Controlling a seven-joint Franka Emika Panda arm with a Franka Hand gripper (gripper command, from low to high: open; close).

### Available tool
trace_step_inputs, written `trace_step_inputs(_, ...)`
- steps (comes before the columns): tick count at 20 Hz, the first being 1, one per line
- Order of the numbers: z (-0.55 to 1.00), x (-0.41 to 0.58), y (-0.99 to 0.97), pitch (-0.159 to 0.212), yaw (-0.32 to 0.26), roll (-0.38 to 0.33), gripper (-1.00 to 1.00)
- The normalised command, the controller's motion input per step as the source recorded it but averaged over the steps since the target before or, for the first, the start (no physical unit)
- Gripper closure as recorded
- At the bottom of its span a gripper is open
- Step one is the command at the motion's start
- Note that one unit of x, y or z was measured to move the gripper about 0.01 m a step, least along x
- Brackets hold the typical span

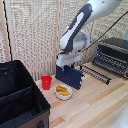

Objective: Please shift your gripper toward the book. Carefully hold the book with your gripper. Gently transport the book using your gripper to the caddy's front section. Safely let the book go into the caddy's front area.

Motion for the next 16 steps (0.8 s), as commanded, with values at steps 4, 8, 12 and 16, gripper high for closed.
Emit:
trace_step_inputs(4,-0.04,0.082,-0.01,0.01,-0.042,0.0,1.0)
trace_step_inputs(8,0.0,0.008,0.0,0.0,-0.024,0.0,1.0)
trace_step_inputs(12,0.0,-0.112,0.18,-0.002,-0.059,-0.017,1.0)
trace_step_inputs(16,0.02,-0.156,0.21,-0.001,-0.078,-0.004,1.0)
